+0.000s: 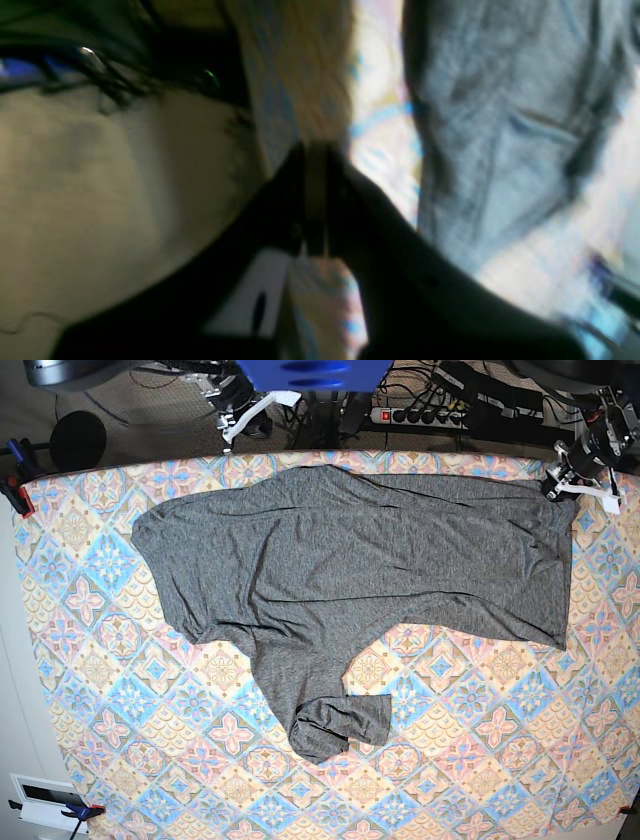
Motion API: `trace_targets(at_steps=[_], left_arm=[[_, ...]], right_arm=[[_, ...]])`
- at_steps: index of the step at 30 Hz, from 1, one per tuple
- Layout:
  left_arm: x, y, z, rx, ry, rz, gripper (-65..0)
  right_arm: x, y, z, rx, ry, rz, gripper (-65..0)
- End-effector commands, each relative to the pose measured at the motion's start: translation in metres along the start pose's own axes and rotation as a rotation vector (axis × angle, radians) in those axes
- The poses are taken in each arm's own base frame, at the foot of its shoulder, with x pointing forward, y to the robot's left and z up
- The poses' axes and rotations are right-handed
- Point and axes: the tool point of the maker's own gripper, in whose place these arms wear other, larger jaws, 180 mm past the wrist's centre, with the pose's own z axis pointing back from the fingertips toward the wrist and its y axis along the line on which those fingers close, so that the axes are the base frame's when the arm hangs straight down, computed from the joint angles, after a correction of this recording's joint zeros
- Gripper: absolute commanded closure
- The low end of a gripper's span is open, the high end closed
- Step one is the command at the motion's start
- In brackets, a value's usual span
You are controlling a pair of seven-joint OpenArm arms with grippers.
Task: Layout the t-shirt on the table in an organized manner, then fold the t-shirt properly
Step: 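Release the shoulder corner with the right gripper and raise it away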
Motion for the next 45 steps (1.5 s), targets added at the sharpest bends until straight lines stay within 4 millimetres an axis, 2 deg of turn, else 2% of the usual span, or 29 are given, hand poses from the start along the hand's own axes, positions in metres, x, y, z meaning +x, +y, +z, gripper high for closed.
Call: trace_targets(at_steps=[1,4,7,10,13,17,19,23,28,32,38,42,45], left_arm=[[0.004,0.009,0.003,0.041,-0.007,-0.013,-18.4],[0.003,0.009,0.003,0.04,-0.007,-0.012,-18.4],[0.003,0.009,0.003,0.04,-0.007,-0.012,-18.4],[0.003,0.009,0.003,0.04,-0.007,-0.013,-18.4],[0.003,0.009,0.003,0.039,-0.006,-0.012,-18.4],[-0.003,0.007,0.0,0.033,0.0,0.002,-18.4],[-0.004,0.007,0.0,0.03,0.001,0.005,-18.4],[-0.004,0.007,0.0,0.03,0.001,0.005,-18.4],[-0.004,0.006,0.0,0.029,0.001,0.006,-18.4],[-0.004,0.006,0.0,0.029,0.001,0.006,-18.4],[-0.004,0.006,0.0,0.028,0.0,0.006,-18.4],[-0.004,0.006,0.0,0.028,0.0,0.006,-18.4],[-0.003,0.006,0.0,0.028,-0.002,0.007,-18.4]], right_arm=[[0.018,0.003,0.009,-0.02,-0.076,0.036,0.0],[0.035,-0.017,0.017,-0.164,-0.147,0.086,0.0],[0.04,-0.019,0.018,-0.176,-0.172,0.087,0.0],[0.039,-0.006,0.015,-0.123,-0.181,0.045,0.0],[0.041,-0.004,0.011,-0.108,-0.208,0.035,0.0],[0.058,0.0,0.01,-0.084,-0.294,0.053,0.0],[0.063,0.007,0.006,-0.031,-0.317,0.046,0.0],[0.085,0.029,0.011,0.056,-0.404,0.051,0.0],[0.104,0.038,0.016,0.086,-0.495,0.121,0.0],[0.105,0.046,0.017,0.14,-0.499,0.076,0.0],[0.095,0.055,0.011,0.103,-0.488,0.197,0.0],[0.102,0.049,0.015,0.021,-0.541,0.187,0.0],[0.098,0.048,0.016,0.003,-0.541,0.18,0.0]])
